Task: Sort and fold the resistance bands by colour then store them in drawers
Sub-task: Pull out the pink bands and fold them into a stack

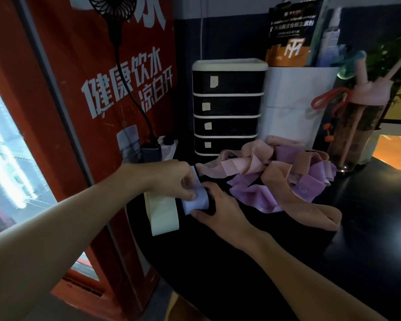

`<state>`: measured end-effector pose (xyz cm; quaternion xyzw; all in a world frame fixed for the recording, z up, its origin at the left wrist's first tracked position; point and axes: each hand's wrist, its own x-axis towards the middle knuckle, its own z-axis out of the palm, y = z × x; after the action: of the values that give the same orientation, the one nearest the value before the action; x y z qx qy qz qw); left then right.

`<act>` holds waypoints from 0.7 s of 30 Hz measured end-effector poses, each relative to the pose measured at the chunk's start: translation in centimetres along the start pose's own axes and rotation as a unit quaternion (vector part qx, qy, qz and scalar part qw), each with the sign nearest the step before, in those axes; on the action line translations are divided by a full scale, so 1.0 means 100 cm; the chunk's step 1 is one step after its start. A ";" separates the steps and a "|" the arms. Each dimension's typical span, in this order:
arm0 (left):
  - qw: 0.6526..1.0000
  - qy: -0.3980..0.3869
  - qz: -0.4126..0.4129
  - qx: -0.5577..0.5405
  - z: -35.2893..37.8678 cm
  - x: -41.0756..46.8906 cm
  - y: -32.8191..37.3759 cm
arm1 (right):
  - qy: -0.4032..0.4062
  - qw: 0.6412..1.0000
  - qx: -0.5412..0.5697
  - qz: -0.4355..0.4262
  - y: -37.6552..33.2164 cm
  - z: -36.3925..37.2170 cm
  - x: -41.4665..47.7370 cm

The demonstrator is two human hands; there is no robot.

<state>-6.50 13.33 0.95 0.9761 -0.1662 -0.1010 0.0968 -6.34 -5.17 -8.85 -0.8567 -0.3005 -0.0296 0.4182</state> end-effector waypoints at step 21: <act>0.942 0.256 0.095 -0.194 0.101 0.048 0.160 | 0.266 0.940 -0.108 0.186 0.063 -0.141 -0.145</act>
<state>-9.30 -4.71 -5.98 0.9108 -0.2053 0.1315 0.3331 -11.95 -25.57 -8.47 -0.8983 -0.0083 -0.2104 0.3855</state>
